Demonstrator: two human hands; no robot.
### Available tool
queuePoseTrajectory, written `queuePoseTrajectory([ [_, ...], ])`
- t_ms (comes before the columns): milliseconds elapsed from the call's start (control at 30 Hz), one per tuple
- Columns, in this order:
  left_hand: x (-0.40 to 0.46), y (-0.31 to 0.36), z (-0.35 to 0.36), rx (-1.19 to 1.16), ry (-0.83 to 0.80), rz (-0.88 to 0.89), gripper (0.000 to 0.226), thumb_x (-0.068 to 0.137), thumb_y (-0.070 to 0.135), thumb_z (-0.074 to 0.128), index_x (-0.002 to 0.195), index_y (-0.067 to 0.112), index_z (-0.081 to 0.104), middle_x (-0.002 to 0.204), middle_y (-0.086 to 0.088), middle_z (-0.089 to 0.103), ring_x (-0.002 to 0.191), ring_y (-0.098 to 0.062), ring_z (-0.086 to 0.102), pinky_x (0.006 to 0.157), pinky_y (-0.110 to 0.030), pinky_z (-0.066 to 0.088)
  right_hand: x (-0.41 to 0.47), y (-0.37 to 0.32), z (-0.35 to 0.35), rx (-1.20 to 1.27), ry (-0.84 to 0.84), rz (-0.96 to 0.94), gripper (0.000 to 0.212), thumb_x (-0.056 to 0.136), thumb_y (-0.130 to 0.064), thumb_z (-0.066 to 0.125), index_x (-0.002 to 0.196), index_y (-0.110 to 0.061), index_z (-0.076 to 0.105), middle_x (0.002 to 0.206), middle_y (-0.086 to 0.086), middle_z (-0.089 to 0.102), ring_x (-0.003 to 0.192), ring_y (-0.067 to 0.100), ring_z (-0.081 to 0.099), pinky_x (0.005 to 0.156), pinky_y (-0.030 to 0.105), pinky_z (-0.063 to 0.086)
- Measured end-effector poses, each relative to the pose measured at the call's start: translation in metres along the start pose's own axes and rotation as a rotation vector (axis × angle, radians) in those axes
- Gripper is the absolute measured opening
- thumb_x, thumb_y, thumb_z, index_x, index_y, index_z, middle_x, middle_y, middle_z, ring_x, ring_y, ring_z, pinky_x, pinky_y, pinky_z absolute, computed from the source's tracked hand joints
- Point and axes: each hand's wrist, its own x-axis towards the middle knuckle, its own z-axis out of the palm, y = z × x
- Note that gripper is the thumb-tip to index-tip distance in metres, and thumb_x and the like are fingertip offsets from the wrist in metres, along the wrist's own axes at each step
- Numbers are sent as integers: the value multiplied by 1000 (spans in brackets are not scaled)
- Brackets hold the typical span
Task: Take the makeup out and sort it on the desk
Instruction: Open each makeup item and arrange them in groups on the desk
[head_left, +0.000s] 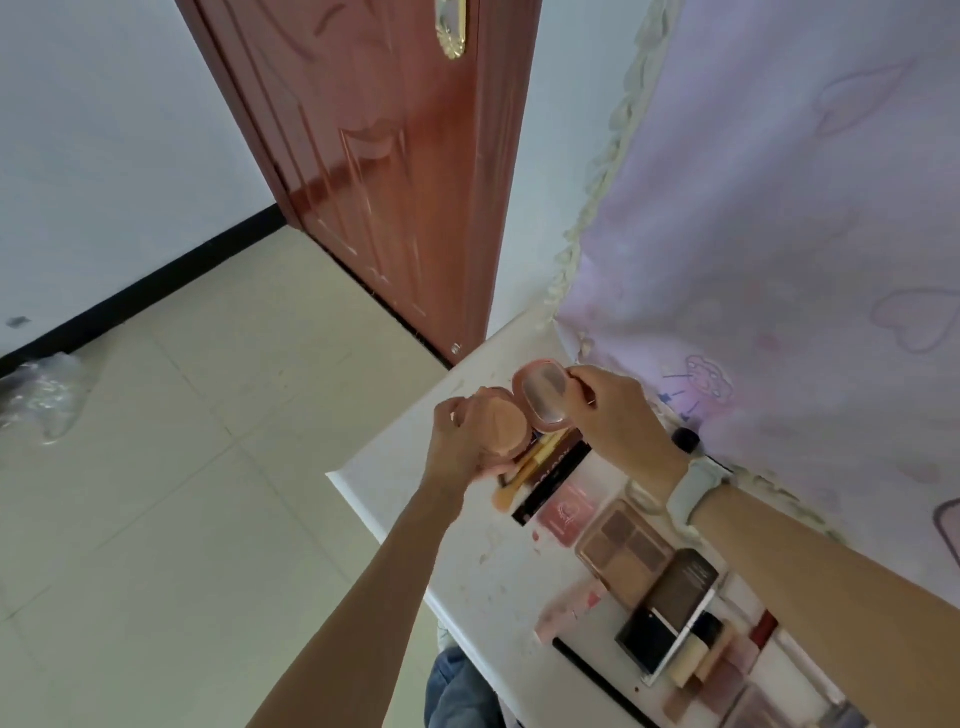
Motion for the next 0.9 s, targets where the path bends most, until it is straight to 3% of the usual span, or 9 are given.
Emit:
queuePoseTrajectory([
  [100,24,10,14,364,149,146,55,87,36,57,132,17,32,128,-10,48,111,-30,51,89,-42,50,24,1,3,-29,6,37,32,95,-19,42,84,3,62,69,17,62,59,29,54,55,23,38],
  [200,44,16,22,557,179,227,54,87,36,57,129,10,37,123,-10,49,107,-26,51,82,-30,45,48,5,2,-95,-16,60,32,97,-21,40,84,-2,62,71,11,60,60,20,51,52,16,34],
  [267,57,16,25,662,159,263,50,86,36,58,124,8,42,119,-11,51,103,-24,50,78,-27,40,62,11,-2,-124,-33,65,32,97,-21,38,83,-2,60,70,10,57,58,18,48,52,20,34],
  [400,75,13,30,857,176,324,47,85,36,58,121,8,47,117,-11,52,106,-25,45,87,-33,41,80,21,-5,-171,-46,54,34,97,-17,36,77,2,56,65,12,50,59,25,46,57,39,41],
  [567,80,10,36,1001,196,432,50,90,35,51,134,15,36,132,-10,37,115,-26,37,94,-38,42,89,29,-1,-270,-43,33,36,97,-17,37,62,-12,42,55,-2,37,51,15,36,53,33,32],
  [633,79,6,38,1099,159,596,47,93,30,46,137,22,32,143,-7,29,122,-28,32,95,-42,42,92,33,-2,-319,-36,44,32,96,-18,38,70,-6,52,61,3,48,57,19,44,57,34,39],
  [733,80,3,39,1271,38,797,32,96,25,41,128,24,39,148,0,25,133,-28,20,96,-47,38,94,40,-3,-411,-31,30,23,95,-17,41,91,-3,60,82,8,60,76,23,54,69,32,45],
  [900,87,-1,35,1384,-17,869,31,96,30,40,126,20,42,142,-2,34,135,-24,23,97,-42,38,94,49,-3,-472,-34,-27,19,93,-9,44,105,-6,59,99,9,62,92,23,56,77,28,42],
])
